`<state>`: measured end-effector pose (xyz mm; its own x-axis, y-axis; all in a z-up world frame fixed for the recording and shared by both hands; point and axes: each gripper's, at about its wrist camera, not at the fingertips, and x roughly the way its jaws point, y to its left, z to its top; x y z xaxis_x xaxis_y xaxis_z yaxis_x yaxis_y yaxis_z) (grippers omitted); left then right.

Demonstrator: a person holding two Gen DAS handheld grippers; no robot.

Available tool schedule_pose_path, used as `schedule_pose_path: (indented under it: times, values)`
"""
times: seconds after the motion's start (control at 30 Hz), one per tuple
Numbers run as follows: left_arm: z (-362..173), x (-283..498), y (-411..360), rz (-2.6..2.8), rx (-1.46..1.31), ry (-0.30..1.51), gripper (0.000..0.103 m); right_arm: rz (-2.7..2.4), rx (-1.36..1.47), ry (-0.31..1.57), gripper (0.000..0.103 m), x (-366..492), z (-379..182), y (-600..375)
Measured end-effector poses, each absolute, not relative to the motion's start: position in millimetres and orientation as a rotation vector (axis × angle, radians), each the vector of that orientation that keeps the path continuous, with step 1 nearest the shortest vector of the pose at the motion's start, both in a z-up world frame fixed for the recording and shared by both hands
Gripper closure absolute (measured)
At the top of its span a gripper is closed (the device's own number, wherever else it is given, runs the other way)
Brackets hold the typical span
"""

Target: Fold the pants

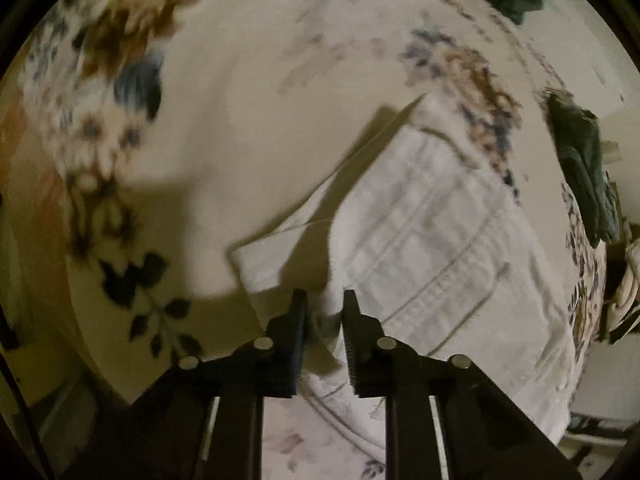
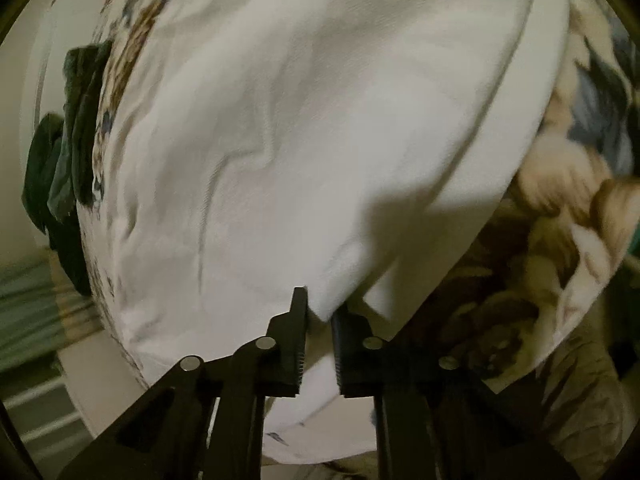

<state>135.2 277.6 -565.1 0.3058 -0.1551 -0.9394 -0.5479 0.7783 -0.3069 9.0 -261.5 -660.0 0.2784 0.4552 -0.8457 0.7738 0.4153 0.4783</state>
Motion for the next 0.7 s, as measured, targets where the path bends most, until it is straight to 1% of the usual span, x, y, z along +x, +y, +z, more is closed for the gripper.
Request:
schedule_pose_path:
  times: [0.13, 0.23, 0.33, 0.43, 0.47, 0.5, 0.53, 0.57, 0.6, 0.63, 0.67, 0.7]
  values:
    - [-533.5, 128.0, 289.7, 0.283, -0.675, 1.157, 0.091, -0.268, 1.175, 1.351, 0.094, 11.9, -636.8, -250.4]
    - [-522.3, 136.0, 295.6, 0.285, -0.675, 1.142, 0.091, -0.240, 1.147, 1.361, 0.094, 6.5, -621.2, -246.8]
    - [-534.7, 141.6, 298.0, 0.301, -0.627, 1.186, 0.090, -0.219, 1.095, 1.400, 0.094, -4.1, -618.0, -243.7]
    - [-557.1, 149.0, 294.4, 0.317, -0.592, 1.250, 0.090, -0.249, 1.074, 1.459, 0.094, -11.4, -638.3, -241.6]
    - [-564.1, 148.9, 293.7, 0.317, -0.585, 1.270, 0.088, -0.257, 1.072, 1.477, 0.094, -9.9, -646.2, -239.8]
    - [-566.6, 149.5, 291.8, 0.319, -0.570, 1.291, 0.084, -0.258, 1.079, 1.486, 0.092, -8.0, -651.6, -239.1]
    - [-565.9, 150.2, 290.4, 0.332, -0.551, 1.308, 0.081, -0.253, 1.095, 1.505, 0.086, -11.8, -658.9, -243.6]
    - [-561.2, 150.4, 287.6, 0.346, -0.533, 1.320, 0.076, -0.238, 1.125, 1.517, 0.085, -13.7, -663.1, -247.5]
    - [-555.6, 150.6, 283.8, 0.350, -0.516, 1.329, 0.067, -0.210, 1.151, 1.523, 0.081, -14.3, -662.8, -250.7]
    - [-548.5, 151.0, 277.6, 0.345, -0.492, 1.342, 0.062, -0.188, 1.161, 1.522, 0.065, -14.9, -658.4, -254.8]
    - [-538.9, 150.7, 267.7, 0.327, -0.455, 1.346, 0.046, -0.181, 1.151, 1.518, 0.056, -15.1, -653.3, -259.6]
    - [-530.0, 149.8, 257.1, 0.311, -0.418, 1.342, 0.025, -0.170, 1.145, 1.495, 0.045, -18.2, -642.7, -269.1]
